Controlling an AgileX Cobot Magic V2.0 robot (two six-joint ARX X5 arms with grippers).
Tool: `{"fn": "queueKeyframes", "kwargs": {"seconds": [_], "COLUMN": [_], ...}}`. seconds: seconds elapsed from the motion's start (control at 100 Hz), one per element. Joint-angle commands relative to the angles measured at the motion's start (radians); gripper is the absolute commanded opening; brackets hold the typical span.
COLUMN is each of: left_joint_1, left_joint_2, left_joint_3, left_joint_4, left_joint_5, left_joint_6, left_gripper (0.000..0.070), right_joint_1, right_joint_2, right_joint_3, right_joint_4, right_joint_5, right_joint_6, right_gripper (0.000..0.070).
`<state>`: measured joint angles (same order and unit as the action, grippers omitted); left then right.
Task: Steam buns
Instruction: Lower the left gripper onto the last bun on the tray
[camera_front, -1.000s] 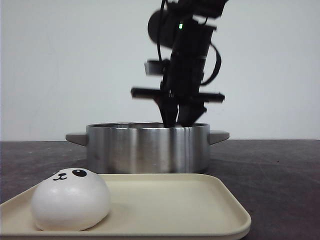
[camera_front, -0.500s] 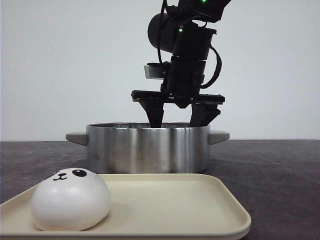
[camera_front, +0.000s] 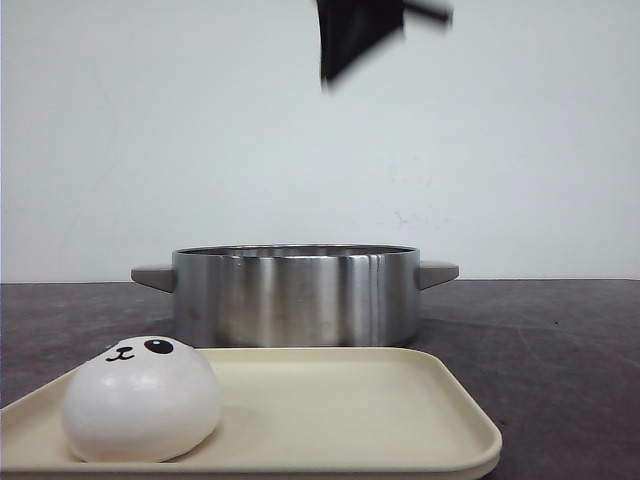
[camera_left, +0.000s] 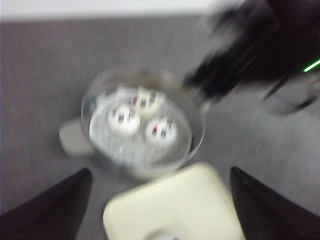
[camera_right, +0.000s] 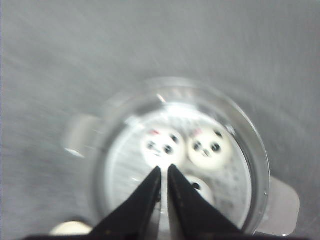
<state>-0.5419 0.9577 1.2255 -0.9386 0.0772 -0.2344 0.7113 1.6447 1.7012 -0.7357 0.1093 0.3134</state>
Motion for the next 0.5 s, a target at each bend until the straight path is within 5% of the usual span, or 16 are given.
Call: {"fn": "queueKeyframes", "kwargs": {"seconds": [0.0, 0.27, 0.49], "left_joint_1": [-0.011, -0.043, -0.104], "left_joint_2": [0.009, 0.069, 0.199], "left_joint_3": [-0.069, -0.361, -0.402], "left_joint_4": [0.014, 0.113, 0.151], "left_joint_5": [0.006, 0.175, 0.190], "left_joint_6": [-0.023, -0.150, -0.157], "left_gripper": [0.0515, 0.0516, 0.0516], "right_joint_1": [0.037, 0.177, 0.241], "right_joint_2": [-0.032, -0.236, -0.312], "right_joint_3": [0.016, 0.016, 0.016], "right_joint_4": [-0.010, -0.013, -0.005], "right_joint_5": [0.021, 0.121, 0.140], "right_joint_6": [-0.012, -0.013, -0.006], "right_gripper": [0.0006, 0.0006, 0.0006]}}
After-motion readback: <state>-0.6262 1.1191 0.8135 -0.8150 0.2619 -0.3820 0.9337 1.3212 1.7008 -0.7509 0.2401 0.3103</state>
